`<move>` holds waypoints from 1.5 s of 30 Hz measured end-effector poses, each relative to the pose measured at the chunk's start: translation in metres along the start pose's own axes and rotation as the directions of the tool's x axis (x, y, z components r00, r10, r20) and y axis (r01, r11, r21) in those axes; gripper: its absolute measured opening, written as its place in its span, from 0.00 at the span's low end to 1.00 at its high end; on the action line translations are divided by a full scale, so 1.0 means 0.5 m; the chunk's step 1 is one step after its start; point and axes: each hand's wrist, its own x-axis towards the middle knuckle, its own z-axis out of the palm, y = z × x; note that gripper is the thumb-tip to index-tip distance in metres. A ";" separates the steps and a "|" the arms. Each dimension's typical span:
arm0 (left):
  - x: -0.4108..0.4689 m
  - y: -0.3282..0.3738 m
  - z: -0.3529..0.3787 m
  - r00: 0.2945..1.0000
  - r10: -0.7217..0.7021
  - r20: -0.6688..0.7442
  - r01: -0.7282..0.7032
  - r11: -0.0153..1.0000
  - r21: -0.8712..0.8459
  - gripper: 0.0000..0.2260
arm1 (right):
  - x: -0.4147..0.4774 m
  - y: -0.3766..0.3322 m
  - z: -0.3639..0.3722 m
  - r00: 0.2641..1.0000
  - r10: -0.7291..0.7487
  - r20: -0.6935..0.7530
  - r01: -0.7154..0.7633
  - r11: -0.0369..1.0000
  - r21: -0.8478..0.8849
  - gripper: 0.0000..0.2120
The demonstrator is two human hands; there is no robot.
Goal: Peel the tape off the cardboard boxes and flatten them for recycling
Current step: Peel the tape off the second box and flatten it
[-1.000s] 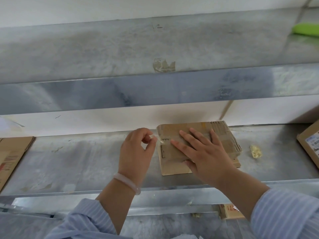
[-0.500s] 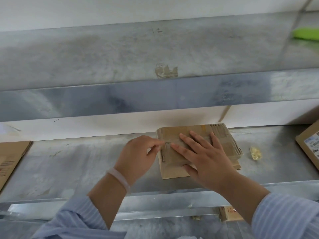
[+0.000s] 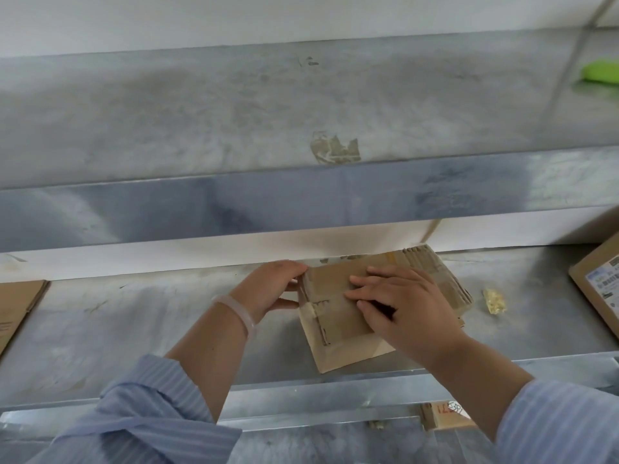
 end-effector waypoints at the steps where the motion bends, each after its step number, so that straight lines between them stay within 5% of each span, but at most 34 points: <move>1: 0.000 0.003 -0.004 0.999 0.045 0.003 -0.045 0.999 0.029 0.10 | -0.002 0.000 0.002 1.000 -0.004 -0.007 0.004 1.000 -0.002 0.09; 5: 0.006 0.009 -0.015 0.979 0.203 0.001 -0.200 0.961 0.189 0.10 | -0.005 0.001 0.002 1.000 -0.014 -0.009 0.014 1.000 0.001 0.08; 14: 0.023 0.047 -0.005 0.985 0.169 0.041 -0.170 0.888 0.427 0.03 | -0.006 -0.004 -0.003 0.999 -0.039 -0.020 0.040 0.999 0.015 0.10; 24: 0.027 0.047 0.010 1.000 -0.014 -0.023 0.019 0.970 0.242 0.04 | -0.006 -0.004 -0.005 0.998 -0.061 -0.009 0.061 0.998 0.011 0.11; 30: 0.012 0.030 -0.020 0.997 0.054 -0.050 -0.048 0.993 0.109 0.06 | -0.008 -0.002 -0.004 0.998 -0.061 -0.008 0.061 0.998 0.008 0.11; 35: -0.017 0.004 -0.036 0.994 0.110 0.009 -0.109 0.962 0.251 0.08 | -0.007 -0.002 -0.003 0.998 -0.066 -0.008 0.066 0.998 0.003 0.11; 45: -0.057 -0.038 -0.033 0.973 0.230 -0.015 -0.228 0.968 0.104 0.07 | -0.014 -0.005 -0.008 0.995 -0.093 -0.018 0.094 0.995 0.036 0.09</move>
